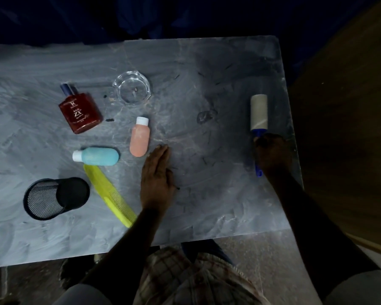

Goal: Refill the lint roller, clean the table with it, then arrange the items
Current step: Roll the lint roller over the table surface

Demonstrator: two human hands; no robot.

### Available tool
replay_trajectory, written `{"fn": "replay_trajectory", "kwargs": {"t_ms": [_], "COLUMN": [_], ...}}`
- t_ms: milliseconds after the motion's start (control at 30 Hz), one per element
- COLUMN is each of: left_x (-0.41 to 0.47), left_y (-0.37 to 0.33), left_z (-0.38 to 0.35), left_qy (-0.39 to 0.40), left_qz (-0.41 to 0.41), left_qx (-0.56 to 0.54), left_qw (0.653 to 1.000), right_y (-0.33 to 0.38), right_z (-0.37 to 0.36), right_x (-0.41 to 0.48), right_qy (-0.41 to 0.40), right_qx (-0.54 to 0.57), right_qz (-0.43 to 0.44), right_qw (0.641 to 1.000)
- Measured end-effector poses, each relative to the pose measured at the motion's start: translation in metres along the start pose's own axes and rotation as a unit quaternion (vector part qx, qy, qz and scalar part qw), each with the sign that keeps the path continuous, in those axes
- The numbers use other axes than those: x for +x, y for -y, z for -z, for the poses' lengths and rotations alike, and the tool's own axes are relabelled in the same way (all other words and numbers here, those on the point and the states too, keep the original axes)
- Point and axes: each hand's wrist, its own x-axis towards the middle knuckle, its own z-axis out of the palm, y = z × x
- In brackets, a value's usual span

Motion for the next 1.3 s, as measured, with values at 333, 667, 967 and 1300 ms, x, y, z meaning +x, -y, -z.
{"fn": "replay_trajectory", "kwargs": {"t_ms": [333, 667, 967, 1300], "left_x": [0.001, 0.000, 0.000, 0.001], "left_y": [-0.001, 0.002, 0.000, 0.004], "left_z": [-0.002, -0.003, -0.002, -0.002], "left_qy": [-0.003, -0.003, -0.013, -0.015], "left_qz": [0.001, 0.002, 0.005, -0.011], "left_qx": [0.005, 0.006, -0.016, -0.030], "left_qw": [1.000, 1.000, 1.000, 0.999], "right_y": [-0.046, -0.008, 0.063, 0.116], "right_z": [0.045, 0.026, -0.007, -0.047], "right_x": [0.018, 0.005, -0.035, -0.070], "right_qy": [0.068, 0.053, 0.031, 0.067], "right_qx": [-0.033, -0.072, -0.092, -0.075], "right_qz": [-0.137, -0.036, 0.108, 0.166], "right_qw": [0.988, 0.995, 0.989, 0.981]}}
